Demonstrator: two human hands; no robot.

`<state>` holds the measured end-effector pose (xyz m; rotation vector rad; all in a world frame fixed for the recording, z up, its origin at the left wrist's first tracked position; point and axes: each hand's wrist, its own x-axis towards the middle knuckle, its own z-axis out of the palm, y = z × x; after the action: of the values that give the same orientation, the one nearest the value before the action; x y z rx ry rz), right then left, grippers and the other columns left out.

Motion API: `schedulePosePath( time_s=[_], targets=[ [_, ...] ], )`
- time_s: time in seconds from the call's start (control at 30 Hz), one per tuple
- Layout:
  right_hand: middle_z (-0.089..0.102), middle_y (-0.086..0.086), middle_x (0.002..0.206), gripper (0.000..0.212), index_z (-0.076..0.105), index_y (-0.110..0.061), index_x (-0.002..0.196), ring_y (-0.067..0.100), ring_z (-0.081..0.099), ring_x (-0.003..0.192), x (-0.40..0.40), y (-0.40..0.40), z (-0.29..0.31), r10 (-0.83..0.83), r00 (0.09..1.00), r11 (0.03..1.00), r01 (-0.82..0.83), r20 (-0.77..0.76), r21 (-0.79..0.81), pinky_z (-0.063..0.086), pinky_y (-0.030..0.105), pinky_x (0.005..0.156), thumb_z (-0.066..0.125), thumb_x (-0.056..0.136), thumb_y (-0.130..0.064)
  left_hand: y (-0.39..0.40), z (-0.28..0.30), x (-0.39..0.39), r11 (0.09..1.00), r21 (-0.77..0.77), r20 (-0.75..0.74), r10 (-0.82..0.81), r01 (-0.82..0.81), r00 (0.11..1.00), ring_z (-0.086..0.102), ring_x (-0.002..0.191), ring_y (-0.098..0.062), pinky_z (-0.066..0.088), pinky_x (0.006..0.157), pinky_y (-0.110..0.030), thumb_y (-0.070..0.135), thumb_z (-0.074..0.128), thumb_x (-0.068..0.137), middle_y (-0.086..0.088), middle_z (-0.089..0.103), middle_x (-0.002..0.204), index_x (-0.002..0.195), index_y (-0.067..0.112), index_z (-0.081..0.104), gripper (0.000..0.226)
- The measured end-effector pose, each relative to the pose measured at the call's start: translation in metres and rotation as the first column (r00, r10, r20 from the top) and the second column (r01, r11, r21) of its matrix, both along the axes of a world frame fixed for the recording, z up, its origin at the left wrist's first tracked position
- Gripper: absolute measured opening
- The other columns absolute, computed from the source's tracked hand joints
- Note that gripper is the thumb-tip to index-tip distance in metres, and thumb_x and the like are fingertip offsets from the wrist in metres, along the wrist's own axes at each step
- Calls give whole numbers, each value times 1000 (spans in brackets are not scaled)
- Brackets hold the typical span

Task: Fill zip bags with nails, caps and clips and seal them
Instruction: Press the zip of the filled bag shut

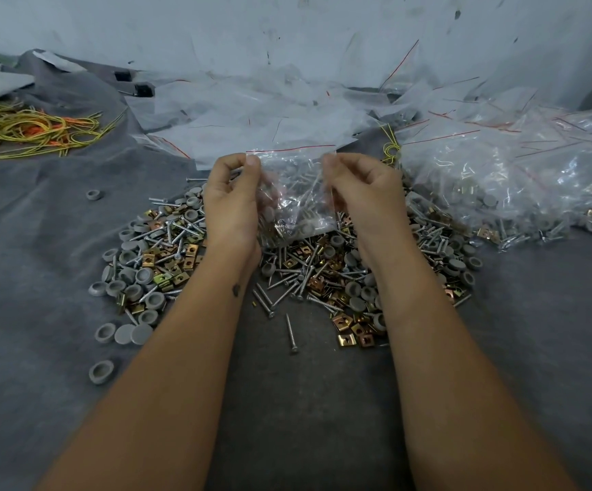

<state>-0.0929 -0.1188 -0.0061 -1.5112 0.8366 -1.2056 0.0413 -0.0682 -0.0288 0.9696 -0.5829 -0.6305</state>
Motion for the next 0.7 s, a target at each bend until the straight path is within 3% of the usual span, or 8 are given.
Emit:
schedulePosePath(
  time_s=[0.07,0.2,0.33,0.47,0.6,0.7],
  targets=[
    [70,1,80,10,71,-15,93,9,65,70,1,0,-2,43,994,999,-45,-97,-20,57,29,71,75,83,-15,-1,0,1,999,-15,-17,35,-35,999,53,53,-13,47,52,-30,19,56,99,6,62,64,84,22,56,15],
    [71,0,77,15,70,-21,81,6,65,69,3,1,-3,29,993,998,-34,-115,-47,53,22,68,75,82,-6,0,-2,-1,996,-71,-116,48,-56,992,67,62,-18,55,76,-50,19,54,100,4,67,71,89,20,55,11],
    [70,4,83,13,71,-26,84,11,63,76,3,-1,-4,14,997,999,-18,-74,-45,57,28,73,73,86,-14,0,-1,1,999,-40,-131,29,-34,991,56,68,-26,49,65,-42,20,57,99,-4,65,79,87,21,57,12],
    [68,-4,70,13,71,-26,80,6,60,66,1,-1,-3,-35,999,998,35,-16,-48,54,22,66,73,85,-14,2,0,4,996,-64,-127,54,-63,990,52,46,-11,41,41,-22,19,53,101,3,68,68,89,19,54,11],
    [61,-11,58,13,69,-21,78,4,55,58,-5,-6,0,-161,986,987,159,45,28,51,21,63,69,88,-12,3,1,10,988,-88,-241,101,-126,965,58,50,-16,43,41,-23,19,49,102,-3,70,73,91,20,49,11],
    [68,-11,66,8,70,-23,80,6,62,65,-5,-3,1,-35,999,999,34,35,33,50,17,64,72,86,-18,3,-1,7,995,-74,-118,62,-71,991,57,51,-16,42,44,-27,22,51,101,-2,71,75,93,21,51,8]
  ],
)
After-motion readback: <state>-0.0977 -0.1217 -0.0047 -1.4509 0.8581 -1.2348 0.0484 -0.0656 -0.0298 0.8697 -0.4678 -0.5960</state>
